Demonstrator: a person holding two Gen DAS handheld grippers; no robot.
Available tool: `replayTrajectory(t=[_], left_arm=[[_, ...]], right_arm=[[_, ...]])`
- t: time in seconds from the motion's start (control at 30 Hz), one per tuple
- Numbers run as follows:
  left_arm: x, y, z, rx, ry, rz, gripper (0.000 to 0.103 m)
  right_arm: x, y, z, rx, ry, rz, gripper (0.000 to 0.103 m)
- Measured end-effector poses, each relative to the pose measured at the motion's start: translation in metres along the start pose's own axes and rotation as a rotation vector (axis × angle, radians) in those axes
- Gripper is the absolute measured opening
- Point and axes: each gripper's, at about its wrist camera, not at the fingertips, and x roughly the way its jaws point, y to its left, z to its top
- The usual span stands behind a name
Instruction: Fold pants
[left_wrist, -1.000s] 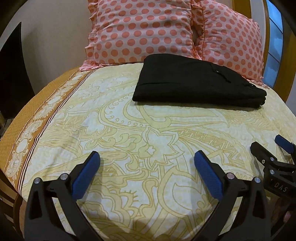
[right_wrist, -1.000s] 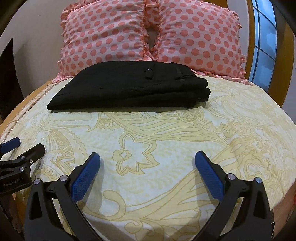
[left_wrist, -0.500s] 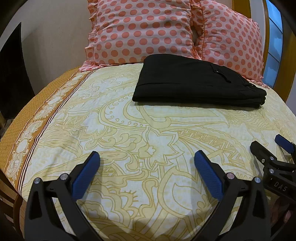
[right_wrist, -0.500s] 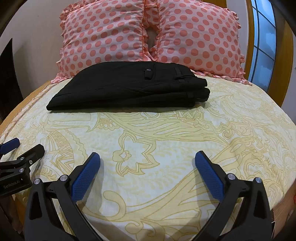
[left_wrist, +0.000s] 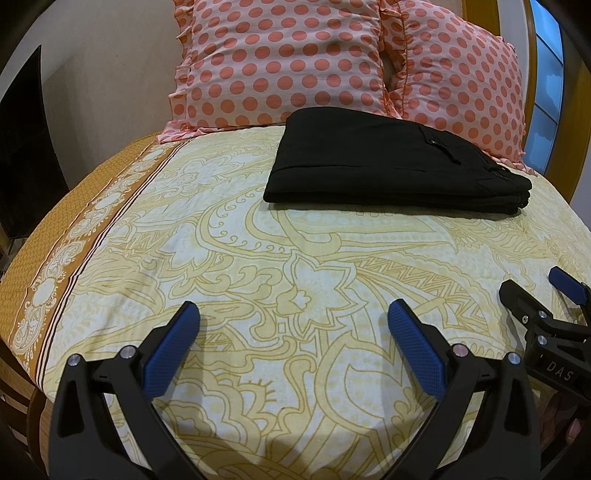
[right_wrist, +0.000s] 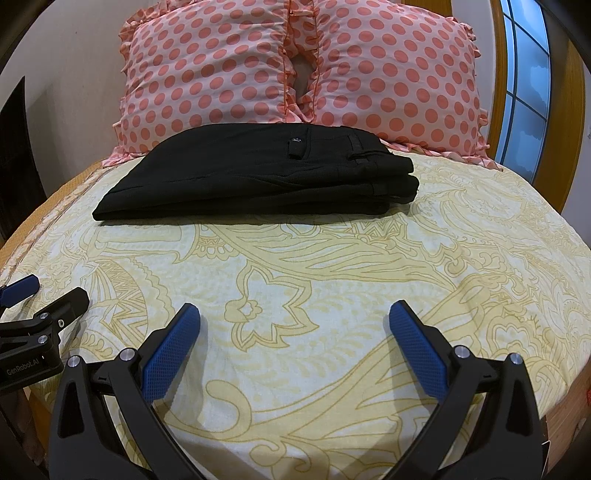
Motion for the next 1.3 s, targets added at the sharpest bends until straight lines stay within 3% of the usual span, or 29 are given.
replayTrajectory(t=[1.3], left_arm=[[-0.0007, -0.0031, -0.0005, -0.004, 0.001, 0.005, 0.101]], right_arm=[[0.0007, 0.0003, -0.0005, 0.0, -0.002, -0.001, 0.102]])
